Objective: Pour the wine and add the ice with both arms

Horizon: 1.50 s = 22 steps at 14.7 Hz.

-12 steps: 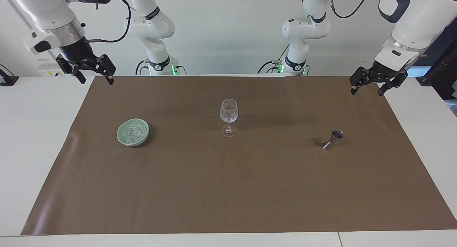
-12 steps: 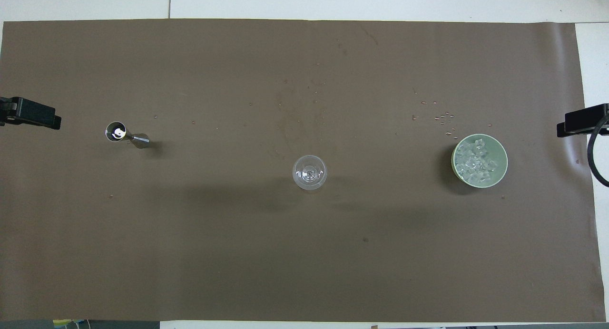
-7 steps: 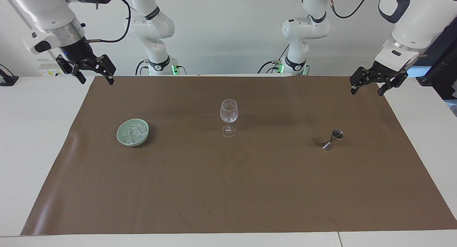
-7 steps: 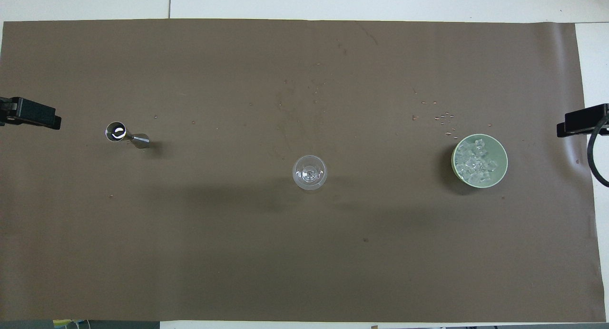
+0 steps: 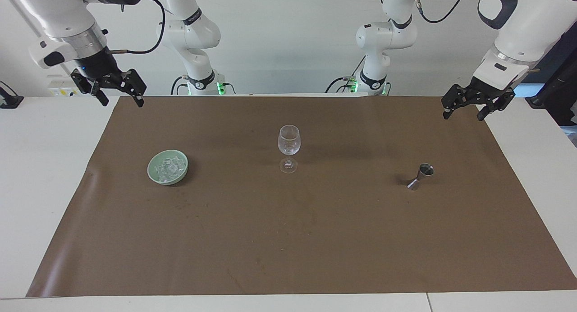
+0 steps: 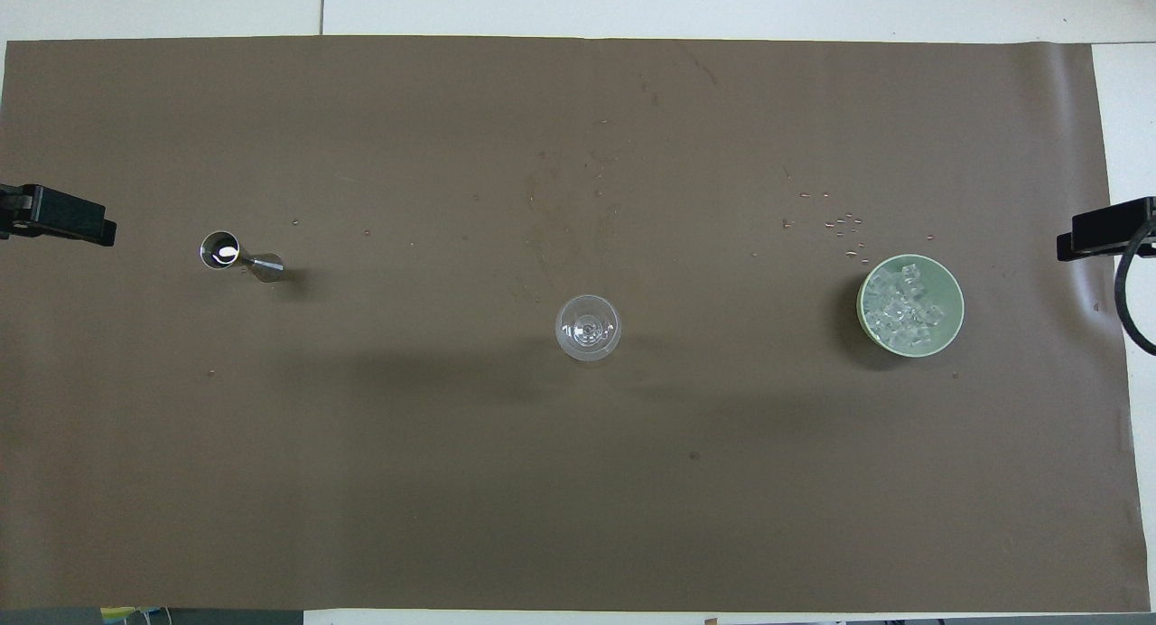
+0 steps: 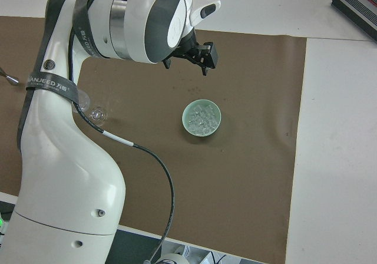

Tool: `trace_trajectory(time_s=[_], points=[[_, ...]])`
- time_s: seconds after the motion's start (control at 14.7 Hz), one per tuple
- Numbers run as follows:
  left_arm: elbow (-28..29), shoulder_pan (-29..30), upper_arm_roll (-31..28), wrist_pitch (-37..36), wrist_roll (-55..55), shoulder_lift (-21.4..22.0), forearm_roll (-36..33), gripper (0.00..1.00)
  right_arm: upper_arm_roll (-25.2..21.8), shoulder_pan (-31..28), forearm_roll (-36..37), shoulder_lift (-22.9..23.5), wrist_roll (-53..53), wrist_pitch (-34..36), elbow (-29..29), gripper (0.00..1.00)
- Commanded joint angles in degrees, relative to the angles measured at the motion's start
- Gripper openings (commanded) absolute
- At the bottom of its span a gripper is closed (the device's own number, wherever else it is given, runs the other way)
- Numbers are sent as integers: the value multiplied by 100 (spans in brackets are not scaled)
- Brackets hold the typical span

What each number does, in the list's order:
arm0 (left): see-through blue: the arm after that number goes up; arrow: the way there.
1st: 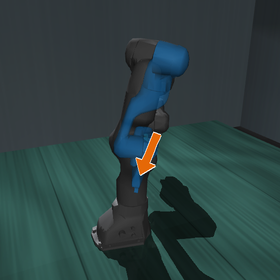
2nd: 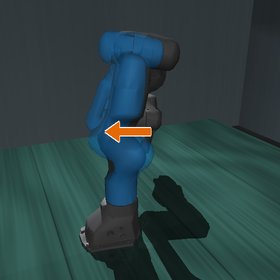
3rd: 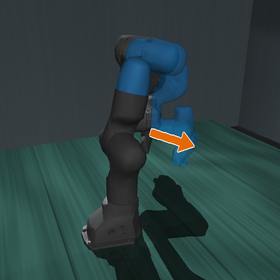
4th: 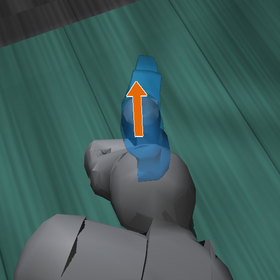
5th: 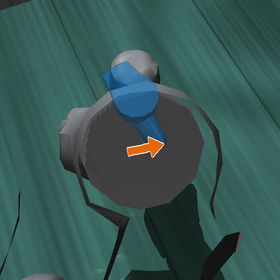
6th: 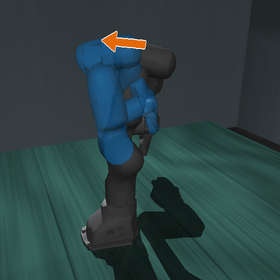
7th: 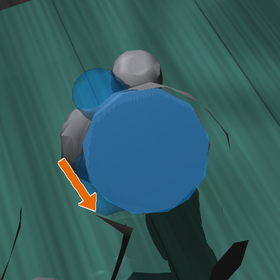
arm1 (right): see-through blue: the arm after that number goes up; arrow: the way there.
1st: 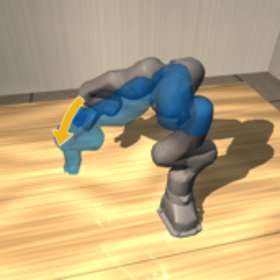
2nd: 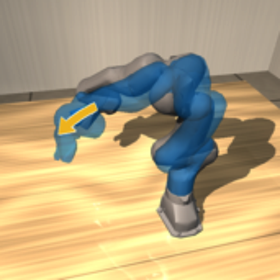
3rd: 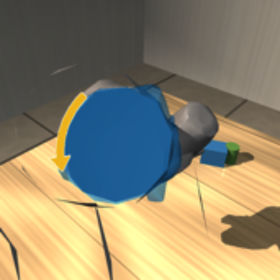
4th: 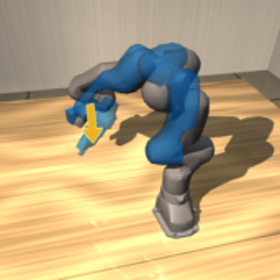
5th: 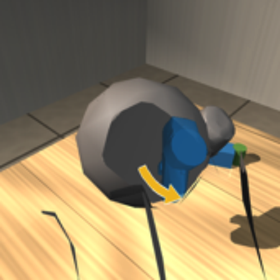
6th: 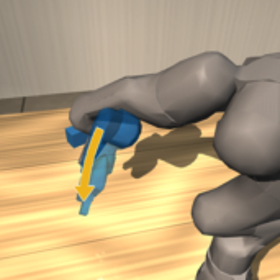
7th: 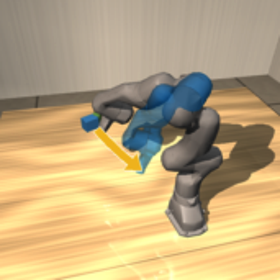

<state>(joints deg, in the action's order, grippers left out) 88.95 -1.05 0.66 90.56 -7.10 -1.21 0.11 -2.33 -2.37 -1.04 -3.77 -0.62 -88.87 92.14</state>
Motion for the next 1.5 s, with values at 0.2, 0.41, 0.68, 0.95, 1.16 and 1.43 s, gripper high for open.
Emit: trace_trajectory(time_s=[0.2,0.41,0.68,0.95,1.16,1.43], points=[[245,26,22,120,16,192,-99,100,39,-141,-46,-45,97,63,76,100],[245,26,22,120,16,192,-99,100,39,-124,-46,-45,97,63,85,100],[263,26,13,-133,16,209,-99,100,39,-115,-46,-54,97,63,85,100],[263,34,-22,-223,243,209,-90,100,39,-115,-46,-45,97,63,85,100],[245,52,-40,-258,279,61,6,100,39,-123,-46,-45,97,63,85,100],[-105,61,-58,-179,306,-755,367,100,39,-115,-46,-45,97,72,85,100]])
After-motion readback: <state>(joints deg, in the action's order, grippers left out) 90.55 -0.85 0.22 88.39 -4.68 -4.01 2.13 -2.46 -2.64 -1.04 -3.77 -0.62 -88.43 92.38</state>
